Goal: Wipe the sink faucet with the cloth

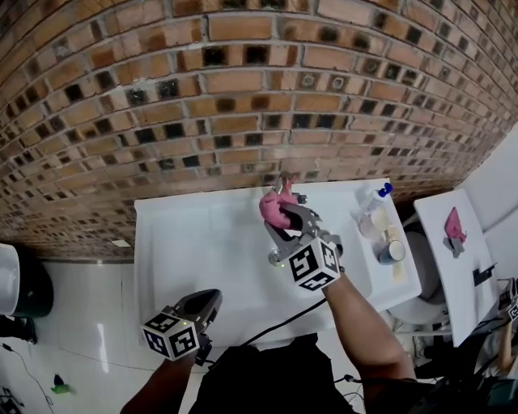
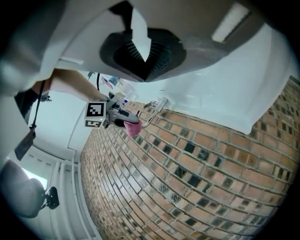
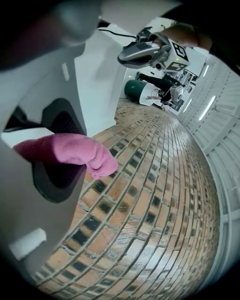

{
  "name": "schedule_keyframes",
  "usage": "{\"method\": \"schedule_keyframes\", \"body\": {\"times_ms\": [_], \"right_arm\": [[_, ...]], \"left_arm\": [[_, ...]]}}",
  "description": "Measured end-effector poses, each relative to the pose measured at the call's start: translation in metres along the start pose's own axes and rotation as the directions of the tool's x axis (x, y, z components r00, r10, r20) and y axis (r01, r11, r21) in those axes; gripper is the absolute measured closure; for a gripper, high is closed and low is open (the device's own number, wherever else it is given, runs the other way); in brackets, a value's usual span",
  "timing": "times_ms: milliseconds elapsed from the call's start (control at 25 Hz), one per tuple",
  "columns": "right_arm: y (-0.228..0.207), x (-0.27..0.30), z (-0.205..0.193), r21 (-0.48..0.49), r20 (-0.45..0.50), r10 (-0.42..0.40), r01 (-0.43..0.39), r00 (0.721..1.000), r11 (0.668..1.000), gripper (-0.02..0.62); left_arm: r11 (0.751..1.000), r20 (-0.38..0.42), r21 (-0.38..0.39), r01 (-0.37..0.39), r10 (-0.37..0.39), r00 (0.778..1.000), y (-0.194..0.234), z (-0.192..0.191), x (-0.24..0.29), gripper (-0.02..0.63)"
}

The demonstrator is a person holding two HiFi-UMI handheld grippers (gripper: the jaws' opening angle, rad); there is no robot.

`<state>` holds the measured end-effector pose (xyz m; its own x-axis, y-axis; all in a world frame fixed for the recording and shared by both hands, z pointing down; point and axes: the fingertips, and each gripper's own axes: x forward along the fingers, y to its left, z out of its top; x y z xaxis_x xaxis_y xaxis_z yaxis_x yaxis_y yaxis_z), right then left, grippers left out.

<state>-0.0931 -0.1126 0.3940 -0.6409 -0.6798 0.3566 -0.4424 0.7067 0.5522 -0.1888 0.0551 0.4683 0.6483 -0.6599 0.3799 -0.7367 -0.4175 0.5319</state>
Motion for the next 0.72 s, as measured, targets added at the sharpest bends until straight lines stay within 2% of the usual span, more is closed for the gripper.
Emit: {"method": "schedule_keyframes", "body": {"times_ms": [240, 440, 560, 720], "right_arm": [[0.021, -0.007, -0.025, 0.119, -0.041, 0.014, -0.009, 0.999, 0.993, 0.457], [0.028, -0.017, -0.047, 0.285, -0.044, 0.063, -0.048, 0.997, 0.957, 0.457], [0.027, -0.038, -0.045, 0.432, 0.021, 0.084, -0.085, 0.996, 0.898, 0.459], [0.029, -0.083, -0.036, 0.630, 0.169, 0.105, -0.189, 0.980, 0.753, 0.459]], "left_arm": [[1.000, -0.015, 0.010, 0.020, -0.020, 1.000, -0.002, -0.006, -0.011, 0.600], [1.000, 0.013, 0.013, 0.006, -0.006, 1.000, -0.004, -0.004, -0.020, 0.600], [1.000, 0.031, 0.016, -0.006, 0.005, 1.000, -0.011, -0.005, -0.023, 0.600], [1.000, 0.063, 0.011, -0.024, 0.024, 0.998, -0.026, -0.006, -0.020, 0.600]]}}
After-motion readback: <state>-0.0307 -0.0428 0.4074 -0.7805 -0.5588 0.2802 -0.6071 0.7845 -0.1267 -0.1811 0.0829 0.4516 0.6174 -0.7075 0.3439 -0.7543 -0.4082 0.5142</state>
